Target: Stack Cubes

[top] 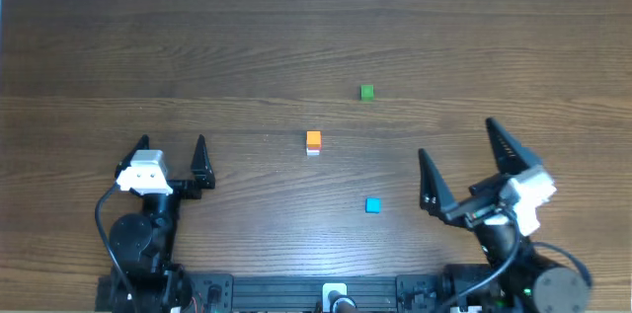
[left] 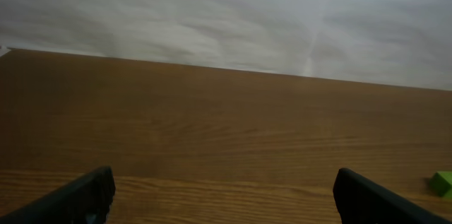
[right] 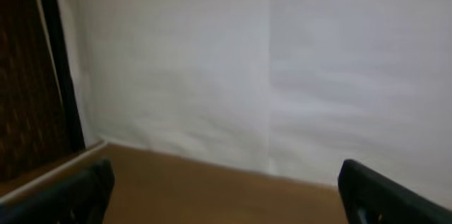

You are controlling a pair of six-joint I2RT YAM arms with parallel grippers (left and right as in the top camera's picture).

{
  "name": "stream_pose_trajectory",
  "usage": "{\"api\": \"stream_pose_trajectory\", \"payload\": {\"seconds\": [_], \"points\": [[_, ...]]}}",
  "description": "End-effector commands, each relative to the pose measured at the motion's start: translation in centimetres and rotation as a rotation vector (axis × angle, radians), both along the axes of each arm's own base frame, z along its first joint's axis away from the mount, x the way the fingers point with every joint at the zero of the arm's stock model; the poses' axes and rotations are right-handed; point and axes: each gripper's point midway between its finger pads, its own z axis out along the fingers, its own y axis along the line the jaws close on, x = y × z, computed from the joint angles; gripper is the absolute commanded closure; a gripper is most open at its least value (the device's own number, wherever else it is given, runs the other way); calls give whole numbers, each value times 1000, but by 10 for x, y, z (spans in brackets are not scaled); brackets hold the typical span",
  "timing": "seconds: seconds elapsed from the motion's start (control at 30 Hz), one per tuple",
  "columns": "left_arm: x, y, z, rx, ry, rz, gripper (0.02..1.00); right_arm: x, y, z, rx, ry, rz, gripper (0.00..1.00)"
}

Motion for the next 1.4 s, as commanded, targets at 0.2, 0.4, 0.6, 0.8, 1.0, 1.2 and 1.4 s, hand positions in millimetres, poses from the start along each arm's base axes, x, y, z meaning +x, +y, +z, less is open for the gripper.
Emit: {"api": "stream_pose_trajectory", "payload": {"seconds": [0.2,0.4,0.6,0.8,1.0,1.2,1.4], "points": [[0,-3,-1,14,-3,-13,18,41,5,41,-44,260,24,7],[0,-3,-1,14,-3,-14,18,95,26,23,-100,513,105,9],[0,-3,-1,14,-3,-14,18,136,64,-23,-196,725,99,7],[0,-3,-1,14,-3,-13,18,174,105,-103,-322,952,-56,7],[0,-3,-1,14,-3,-13,20,195,109,-177,-317,1152,-117,7],[0,-3,-1,14,-3,-13,18,204,92,-233,-357,1291,-175,9],[0,-2,-1,14,-3,-13,18,215,68,-296,-299,1458,-228,7]]}}
